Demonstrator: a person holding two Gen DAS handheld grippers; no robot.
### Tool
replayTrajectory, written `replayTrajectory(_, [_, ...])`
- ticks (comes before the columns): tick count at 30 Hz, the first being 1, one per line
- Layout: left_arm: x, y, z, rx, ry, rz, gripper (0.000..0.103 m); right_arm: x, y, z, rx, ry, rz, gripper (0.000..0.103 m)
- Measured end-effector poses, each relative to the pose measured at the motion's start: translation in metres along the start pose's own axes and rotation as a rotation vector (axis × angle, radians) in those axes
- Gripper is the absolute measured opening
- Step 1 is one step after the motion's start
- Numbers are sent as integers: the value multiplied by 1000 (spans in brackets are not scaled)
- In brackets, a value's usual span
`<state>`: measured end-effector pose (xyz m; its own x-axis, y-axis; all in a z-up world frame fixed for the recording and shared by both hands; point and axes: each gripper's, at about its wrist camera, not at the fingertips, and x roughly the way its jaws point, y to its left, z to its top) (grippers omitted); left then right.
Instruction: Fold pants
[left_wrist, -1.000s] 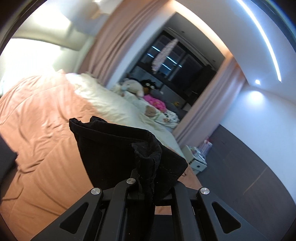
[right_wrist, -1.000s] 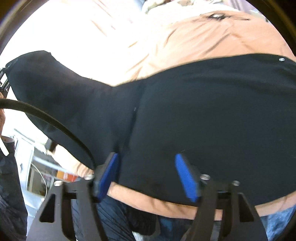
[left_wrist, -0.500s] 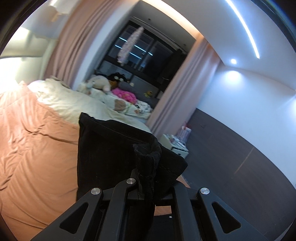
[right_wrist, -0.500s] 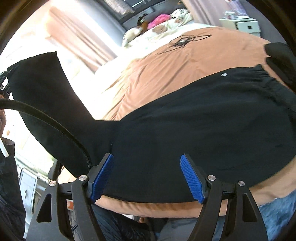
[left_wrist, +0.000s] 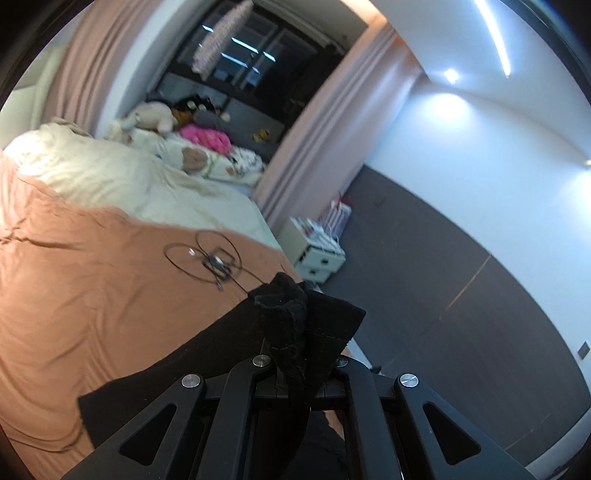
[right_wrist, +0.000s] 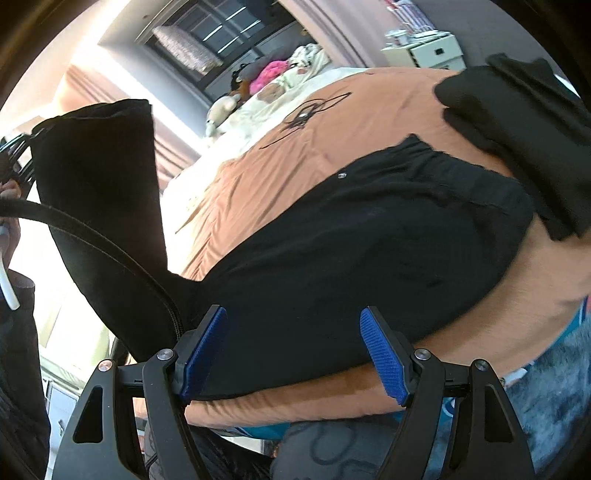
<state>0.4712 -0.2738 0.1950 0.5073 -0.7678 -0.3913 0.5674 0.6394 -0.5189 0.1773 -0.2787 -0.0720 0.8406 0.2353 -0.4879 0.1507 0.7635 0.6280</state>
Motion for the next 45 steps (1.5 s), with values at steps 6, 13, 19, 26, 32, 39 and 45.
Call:
replayTrajectory(6, [71,-32,-23,34,97,-11,3,-24,-20,2,28,-24,4,74])
replayTrajectory(13, [137,-66,-68,76,207,-42,3,-50,-55,1,88,-69,-39,74])
replayTrajectory(19, [194,-88,-133,110,344,-50,3,-66,-80,-8,160,-86,-80,74])
replayTrajectory(26, [224,-97,-166,108,401,-29,3,-81,-80,-18,182,-72,-108,74])
replayTrajectory(32, [212,-80,-153,20,236,7,3,-90,-79,-21,199,-67,-116,74])
replayTrajectory(39, [239,-95,-222,125,536,-73,3,-97,-79,-20,198,-69,-116,74])
replayTrajectory(45, [226,-114,-277,235,662,-105,3,-99,-85,-19,196,-68,-118,74])
